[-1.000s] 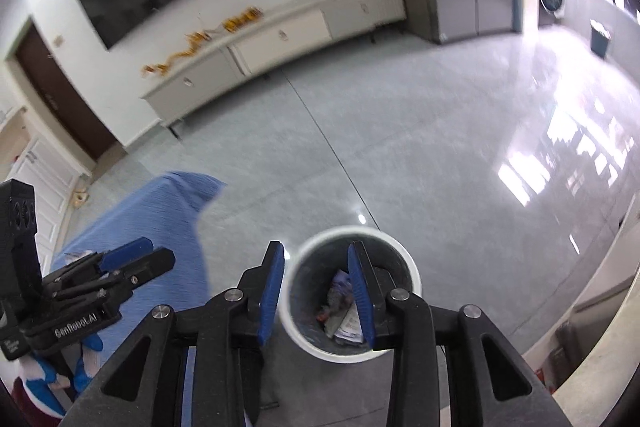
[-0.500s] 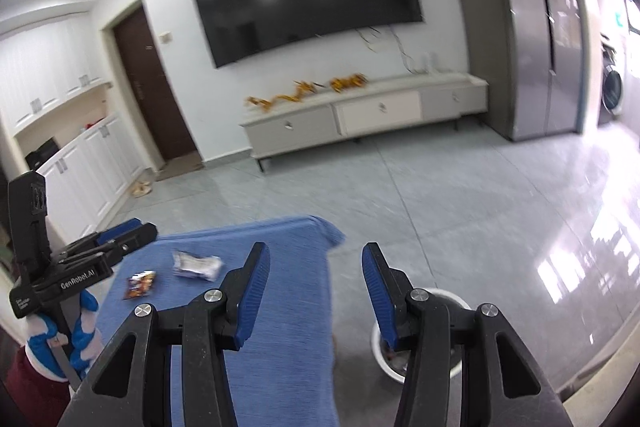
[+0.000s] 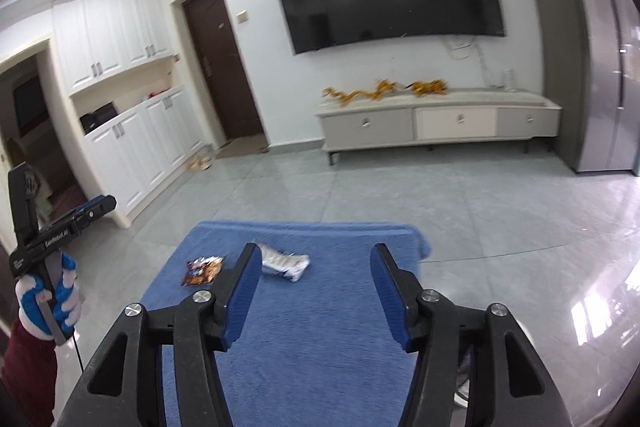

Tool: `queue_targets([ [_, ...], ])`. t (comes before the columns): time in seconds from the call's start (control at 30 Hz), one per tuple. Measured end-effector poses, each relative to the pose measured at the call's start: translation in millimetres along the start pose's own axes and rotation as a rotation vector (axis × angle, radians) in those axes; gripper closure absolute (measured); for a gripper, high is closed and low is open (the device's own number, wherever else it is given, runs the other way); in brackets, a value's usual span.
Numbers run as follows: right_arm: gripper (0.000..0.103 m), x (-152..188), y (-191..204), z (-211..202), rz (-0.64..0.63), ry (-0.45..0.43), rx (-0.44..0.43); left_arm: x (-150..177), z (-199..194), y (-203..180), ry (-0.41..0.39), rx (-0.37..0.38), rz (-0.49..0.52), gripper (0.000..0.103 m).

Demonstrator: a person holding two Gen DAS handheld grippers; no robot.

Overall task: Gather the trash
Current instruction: 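Move both open grippers back over the last wrappers on the rug, then grasp the brown snack bag with the left gripper while the right gripper grasps the blue-and-white packet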

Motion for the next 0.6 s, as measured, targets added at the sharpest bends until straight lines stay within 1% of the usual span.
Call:
queue_targets([
  [0.03, 0.043, 3.0, 4.4, 15.6, -0.011, 0.019, -0.022, 7.4, 8.7, 11.0, 0.018, -0.016, -0.002, 0.035],
  [0.1, 0.04, 12.1, 13.2, 32.3, -0.028, 0.045, -0.05, 23.6, 26.8, 28.5, 0.063, -0.029, -0.007, 0.035],
  [0.17, 0.04, 19.0, 19.6, 58.2, -0.04, 0.083, -0.071, 40.9, 40.6, 43.2, 0.104, -0.045, -0.009, 0.035],
  [0.23, 0.04, 26.2, 22.6, 87.2, -0.048, 0.123, -0.087, 63.4, 61.1, 61.1, 0.162, -0.057, -0.02, 0.035],
  [0.27, 0.04, 30.0, 22.9, 95.3, -0.047, 0.137, -0.095, 72.5, 71.0, 66.9, 0.185, -0.06, -0.027, 0.035],
  [0.3, 0.04, 33.3, 23.6, 106.6, -0.04, 0.153, -0.103, 86.9, 86.3, 77.8, 0.225, -0.07, -0.043, 0.035],
  [0.37, 0.04, 40.0, 19.9, 124.5, -0.025, 0.178, -0.113, 108.1, 105.6, 91.5, 0.275, -0.081, -0.078, 0.035],
  [0.4, 0.04, 44.0, 18.0, 136.8, -0.017, 0.193, -0.119, 122.3, 119.5, 101.9, 0.312, -0.089, -0.103, 0.035],
  [0.5, 0.04, 58.1, 11.5, 164.2, 0.008, 0.235, -0.13, 153.2, 148.0, 117.8, 0.383, -0.107, -0.139, 0.035],
  [0.6, 0.04, 69.1, 7.3, 192.7, 0.011, 0.276, -0.137, 175.4, 168.8, 123.7, 0.435, -0.121, -0.16, 0.035],
])
Point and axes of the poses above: each gripper's, at about its wrist camera, not at the fingertips, and z roughly the way its jaws point, y to its left, x to its underside, the point moved 8 cm from there along z, roughly the way its jaws point, and after that the axes turned 4 degrees about -y, right-handed, at the moved point
